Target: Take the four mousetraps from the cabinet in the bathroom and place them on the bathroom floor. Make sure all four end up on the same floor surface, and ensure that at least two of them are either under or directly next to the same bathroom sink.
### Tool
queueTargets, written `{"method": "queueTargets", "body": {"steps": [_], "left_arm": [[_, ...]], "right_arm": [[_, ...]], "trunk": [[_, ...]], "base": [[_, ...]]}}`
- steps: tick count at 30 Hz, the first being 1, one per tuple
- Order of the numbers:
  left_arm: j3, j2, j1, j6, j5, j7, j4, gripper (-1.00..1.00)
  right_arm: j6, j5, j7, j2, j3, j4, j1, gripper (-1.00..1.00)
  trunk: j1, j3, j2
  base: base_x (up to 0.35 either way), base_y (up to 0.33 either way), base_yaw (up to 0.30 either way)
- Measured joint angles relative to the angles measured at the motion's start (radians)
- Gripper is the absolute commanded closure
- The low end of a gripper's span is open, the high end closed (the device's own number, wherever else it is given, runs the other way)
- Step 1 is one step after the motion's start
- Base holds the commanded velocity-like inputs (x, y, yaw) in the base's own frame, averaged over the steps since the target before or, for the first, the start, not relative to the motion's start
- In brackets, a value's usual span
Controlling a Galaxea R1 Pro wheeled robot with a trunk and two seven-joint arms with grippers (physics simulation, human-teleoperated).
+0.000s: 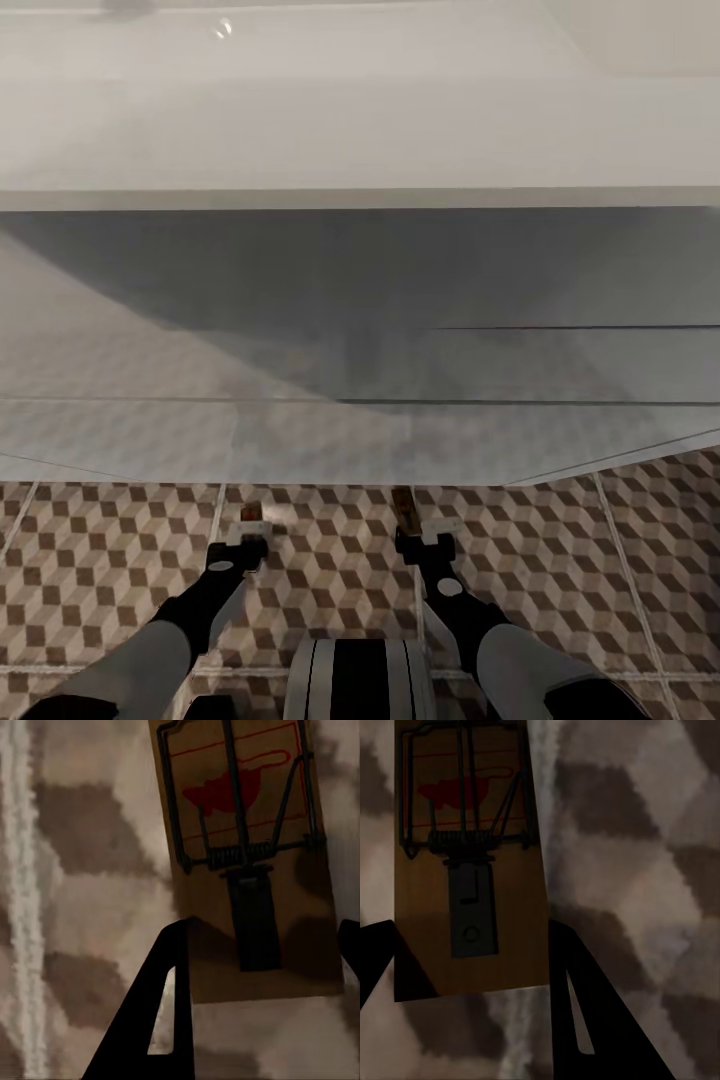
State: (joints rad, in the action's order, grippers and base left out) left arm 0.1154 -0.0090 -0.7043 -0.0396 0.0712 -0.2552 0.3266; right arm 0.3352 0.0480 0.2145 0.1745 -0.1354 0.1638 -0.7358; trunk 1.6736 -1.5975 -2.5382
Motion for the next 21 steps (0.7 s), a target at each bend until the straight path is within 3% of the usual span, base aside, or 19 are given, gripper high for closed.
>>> {"method": "queueTargets", "body": {"steps": [6,18,21], "left_arm": [[-0.013,-0.002,-0.054,0.003,-0.009,-0.001,-0.023,1.00],[-0.003,-0.013,-0.064,0.024,-0.015,-0.002,0.003,1.00],[-0.001,-0.026,-0.064,0.040,-0.017,-0.006,0.028,1.00]], "right_arm": [[0.000,0.000,0.000,0.000,0.001,-0.001,0.000,1.00],[0.000,0.000,0.000,0.000,0.001,-0.002,0.000,1.00],[0.000,0.000,0.000,0.000,0.001,-0.002,0.000,1.00]], "trunk": [[0.000,0.000,0.000],[0.000,0.000,0.000],[0.000,0.000,0.000]], "base": [[0.000,0.000,0.000],[0.000,0.000,0.000],[0.000,0.000,0.000]]}}
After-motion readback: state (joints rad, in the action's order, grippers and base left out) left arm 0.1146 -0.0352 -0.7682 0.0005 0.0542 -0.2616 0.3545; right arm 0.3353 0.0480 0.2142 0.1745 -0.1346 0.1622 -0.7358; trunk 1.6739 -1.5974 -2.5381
